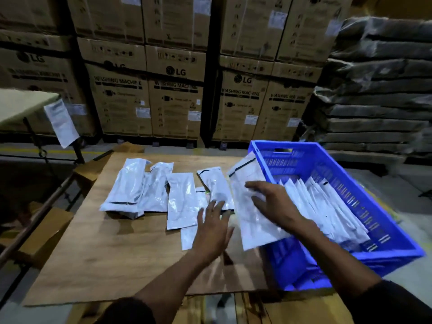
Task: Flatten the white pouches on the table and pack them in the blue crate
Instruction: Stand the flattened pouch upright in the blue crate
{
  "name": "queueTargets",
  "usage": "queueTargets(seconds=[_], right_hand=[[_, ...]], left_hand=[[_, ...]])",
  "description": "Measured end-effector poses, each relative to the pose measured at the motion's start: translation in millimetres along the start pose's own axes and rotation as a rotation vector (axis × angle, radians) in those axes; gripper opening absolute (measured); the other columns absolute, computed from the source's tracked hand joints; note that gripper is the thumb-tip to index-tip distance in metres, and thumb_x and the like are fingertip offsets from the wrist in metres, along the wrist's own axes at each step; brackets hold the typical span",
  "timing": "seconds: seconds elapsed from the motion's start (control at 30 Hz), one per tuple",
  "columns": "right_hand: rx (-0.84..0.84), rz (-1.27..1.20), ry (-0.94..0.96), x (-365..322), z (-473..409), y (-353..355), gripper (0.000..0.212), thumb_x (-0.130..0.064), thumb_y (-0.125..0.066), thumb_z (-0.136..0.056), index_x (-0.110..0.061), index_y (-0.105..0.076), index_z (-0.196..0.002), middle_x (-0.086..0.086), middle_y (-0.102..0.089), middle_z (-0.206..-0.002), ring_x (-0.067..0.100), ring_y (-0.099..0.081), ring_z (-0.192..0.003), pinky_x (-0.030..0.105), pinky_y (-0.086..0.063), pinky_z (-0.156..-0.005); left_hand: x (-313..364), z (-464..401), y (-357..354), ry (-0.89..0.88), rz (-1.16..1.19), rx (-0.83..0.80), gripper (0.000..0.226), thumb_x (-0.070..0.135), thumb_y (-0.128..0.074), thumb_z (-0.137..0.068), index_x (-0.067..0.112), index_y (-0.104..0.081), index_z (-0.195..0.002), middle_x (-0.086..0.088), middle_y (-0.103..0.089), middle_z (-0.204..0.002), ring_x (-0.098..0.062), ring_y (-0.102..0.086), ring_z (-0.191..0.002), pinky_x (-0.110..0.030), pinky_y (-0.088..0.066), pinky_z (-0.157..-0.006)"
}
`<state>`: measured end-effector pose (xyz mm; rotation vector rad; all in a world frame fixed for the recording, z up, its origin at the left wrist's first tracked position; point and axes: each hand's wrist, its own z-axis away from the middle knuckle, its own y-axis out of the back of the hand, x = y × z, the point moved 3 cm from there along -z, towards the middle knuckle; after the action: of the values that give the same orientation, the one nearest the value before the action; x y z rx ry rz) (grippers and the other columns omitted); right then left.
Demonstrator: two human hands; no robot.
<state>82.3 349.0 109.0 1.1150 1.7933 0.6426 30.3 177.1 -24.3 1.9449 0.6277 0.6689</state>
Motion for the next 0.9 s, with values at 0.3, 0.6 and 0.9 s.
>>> queueTargets(seconds=[0.3,0.6,0.9], right_hand=[[0.124,0.098,-0.088,64.6,-13.7,139.6,0.043,0.011,-0.068,-0.075,-0.006,-0.073,-0.113,0.005,-0.074,-0.11,0.015,-0.069,-0.1,0.01,-0.044,-0.091],[-0.202,0.444,-0.242,171.0,21.6,186.6,0.046,-0.001,-0.058,-0.081,-0.016,-0.068,-0.124,0.012,-0.07,-0.121,0.033,-0.062,-0.113,0.037,-0.045,-0.092],[-0.408,0.605,-0.224,222.3,52.0,182.0,0.049,-0.005,-0.051,-0.085,-0.021,-0.055,-0.131,0.006,-0.061,-0.128,0.034,-0.061,-0.112,0.042,-0.05,-0.085]], left_hand=[[129.2,-128.5,30.3,-0.16,0.096,-0.033,0.05,0.041,-0.042,-0.094,0.013,-0.06,-0.131,-0.014,-0.048,-0.15,-0.037,-0.037,-0.144,-0.063,-0.033,-0.112],[225.5,-179.1,-22.0,-0.23,0.025,-0.335,0.068,0.052,-0.042,-0.103,0.011,-0.029,-0.156,-0.011,-0.012,-0.169,-0.031,0.003,-0.156,-0.059,0.005,-0.121],[278.7,-192.7,-93.4,-0.249,-0.019,-0.493,0.096,0.069,0.0,-0.082,0.016,-0.008,-0.162,-0.004,0.007,-0.17,-0.033,0.013,-0.155,-0.061,0.008,-0.119]])
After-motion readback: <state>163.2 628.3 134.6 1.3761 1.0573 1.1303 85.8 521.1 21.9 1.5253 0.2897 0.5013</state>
